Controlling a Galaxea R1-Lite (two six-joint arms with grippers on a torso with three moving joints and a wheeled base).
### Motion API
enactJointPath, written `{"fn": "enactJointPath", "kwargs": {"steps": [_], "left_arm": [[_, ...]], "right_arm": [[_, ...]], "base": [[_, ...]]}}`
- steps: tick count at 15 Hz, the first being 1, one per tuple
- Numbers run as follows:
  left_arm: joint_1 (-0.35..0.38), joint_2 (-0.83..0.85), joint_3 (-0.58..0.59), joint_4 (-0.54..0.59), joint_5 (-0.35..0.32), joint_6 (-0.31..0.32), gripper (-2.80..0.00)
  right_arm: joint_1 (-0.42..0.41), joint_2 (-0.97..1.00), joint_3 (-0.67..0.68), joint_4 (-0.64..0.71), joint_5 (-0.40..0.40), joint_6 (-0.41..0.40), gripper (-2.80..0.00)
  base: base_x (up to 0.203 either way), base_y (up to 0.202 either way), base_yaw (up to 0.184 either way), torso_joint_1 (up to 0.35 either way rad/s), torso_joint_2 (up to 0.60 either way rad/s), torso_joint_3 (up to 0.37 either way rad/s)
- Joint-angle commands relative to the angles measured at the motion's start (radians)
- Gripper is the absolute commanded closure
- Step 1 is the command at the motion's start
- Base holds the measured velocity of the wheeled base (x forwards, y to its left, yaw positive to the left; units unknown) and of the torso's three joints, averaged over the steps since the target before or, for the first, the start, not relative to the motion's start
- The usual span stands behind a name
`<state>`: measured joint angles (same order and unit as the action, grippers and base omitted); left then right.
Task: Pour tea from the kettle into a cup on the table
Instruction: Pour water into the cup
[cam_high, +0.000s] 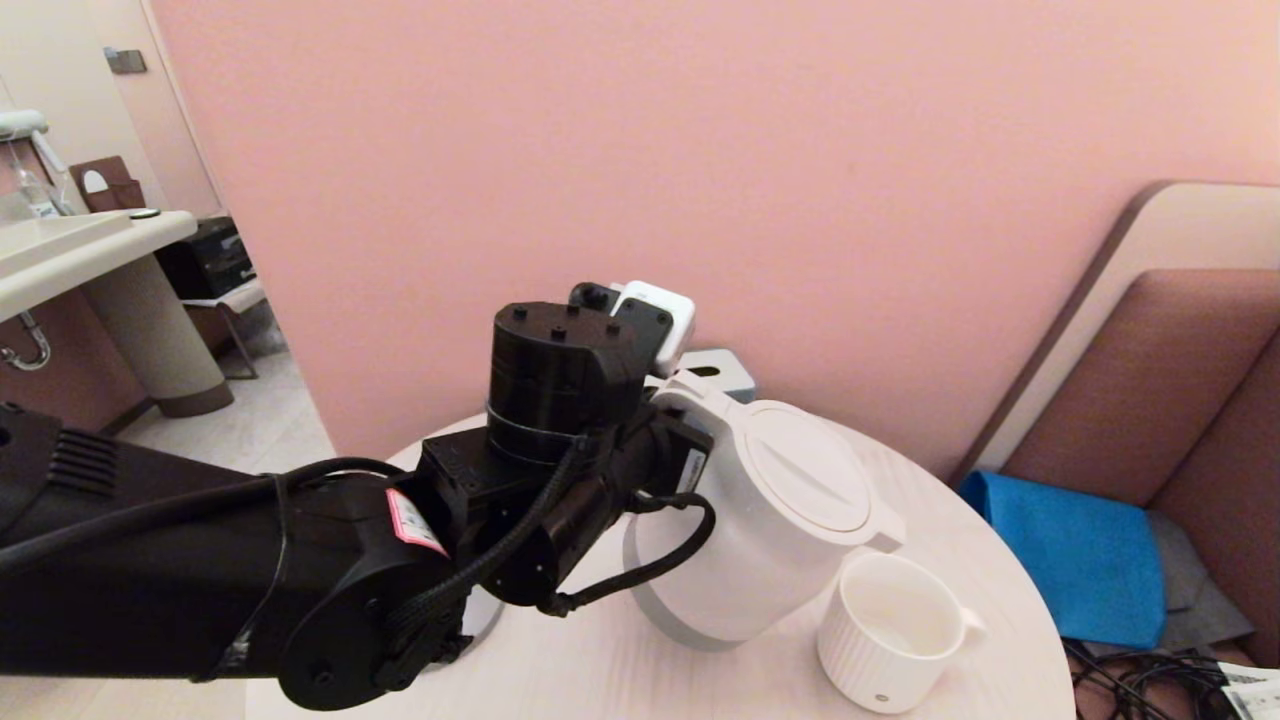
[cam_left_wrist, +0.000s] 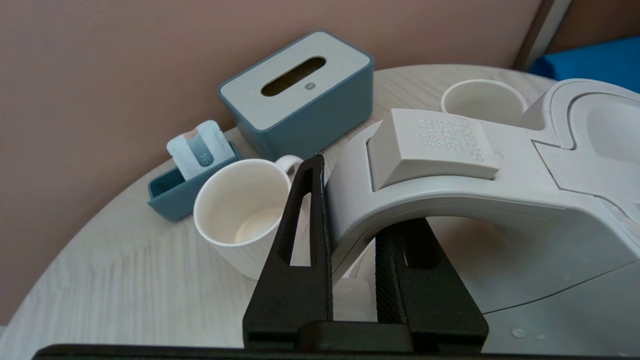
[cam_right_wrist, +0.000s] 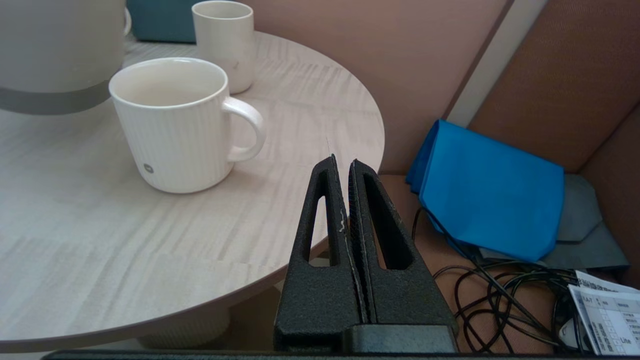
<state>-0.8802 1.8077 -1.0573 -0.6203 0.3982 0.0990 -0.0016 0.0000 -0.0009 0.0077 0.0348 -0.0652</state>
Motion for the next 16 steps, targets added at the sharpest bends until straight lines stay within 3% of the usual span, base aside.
{"fn": "enactJointPath", "kwargs": {"steps": [1, 8, 14, 16], "left_arm": [[-0.002, 0.016, -0.012, -0.007, 0.002, 0.008, 0.00], [-0.011, 0.038, -0.030, -0.013, 0.031, 0.092, 0.00], [-0.023, 0.060, -0.069, -0.010, 0.033, 0.122, 0.00], [-0.028, 0.064, -0.078, -0.013, 0.042, 0.166, 0.00]], "right_arm": [[0.000, 0.000, 0.000, 0.000, 0.001, -0.001, 0.00], [0.000, 0.000, 0.000, 0.000, 0.001, -0.001, 0.00], [0.000, 0.000, 0.001, 0.000, 0.001, -0.001, 0.00], [0.000, 0.000, 0.001, 0.000, 0.001, -0.001, 0.00]], "base": [[0.000, 0.000, 0.000, 0.000, 0.00, 0.000], [0.000, 0.000, 0.000, 0.000, 0.00, 0.000], [0.000, 0.000, 0.000, 0.000, 0.00, 0.000], [0.000, 0.000, 0.000, 0.000, 0.00, 0.000]]}}
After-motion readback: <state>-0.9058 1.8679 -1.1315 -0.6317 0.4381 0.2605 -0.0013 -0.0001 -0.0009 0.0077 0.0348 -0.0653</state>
